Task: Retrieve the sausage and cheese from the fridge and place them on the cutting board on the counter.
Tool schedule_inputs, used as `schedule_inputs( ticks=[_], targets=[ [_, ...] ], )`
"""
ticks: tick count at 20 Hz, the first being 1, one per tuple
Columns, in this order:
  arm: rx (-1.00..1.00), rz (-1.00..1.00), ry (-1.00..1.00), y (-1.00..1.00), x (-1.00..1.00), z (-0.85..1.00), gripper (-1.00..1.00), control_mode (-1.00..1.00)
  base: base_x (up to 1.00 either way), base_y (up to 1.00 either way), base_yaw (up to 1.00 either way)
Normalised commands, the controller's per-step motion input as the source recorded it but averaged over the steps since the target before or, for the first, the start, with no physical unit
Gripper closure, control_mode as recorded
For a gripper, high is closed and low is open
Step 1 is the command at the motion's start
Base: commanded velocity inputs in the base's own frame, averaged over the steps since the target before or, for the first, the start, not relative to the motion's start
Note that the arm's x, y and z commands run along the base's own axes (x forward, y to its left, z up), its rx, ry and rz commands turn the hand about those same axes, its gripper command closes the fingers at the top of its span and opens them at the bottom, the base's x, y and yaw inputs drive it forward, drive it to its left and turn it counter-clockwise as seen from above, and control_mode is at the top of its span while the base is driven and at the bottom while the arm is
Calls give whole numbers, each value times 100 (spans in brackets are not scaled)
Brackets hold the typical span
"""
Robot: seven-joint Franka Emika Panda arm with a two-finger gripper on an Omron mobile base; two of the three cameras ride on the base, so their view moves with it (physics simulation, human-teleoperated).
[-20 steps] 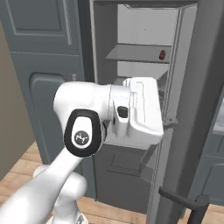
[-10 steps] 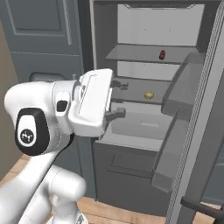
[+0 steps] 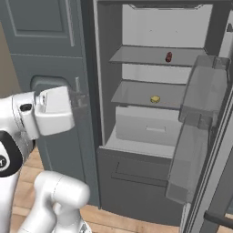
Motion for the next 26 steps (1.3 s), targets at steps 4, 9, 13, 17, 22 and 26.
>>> schedule_inputs(
  ticks=[4,9,13,17,22,26],
  targets=[
    [0,30,34,56,44,0,-100,-100,0,0,0],
    [0,31,36,55,18,-4,-100,-100,0,0,0],
    [0,37,35,29,5,-16,-100,-100,0,0,0],
    [8,19,16,6,0,-22,-100,-100,0,0,0],
    [28,2,3,14,0,-20,-100,-100,0,0,0],
    [32,0,1,40,0,-5,-100,-100,0,0,0]
  ],
)
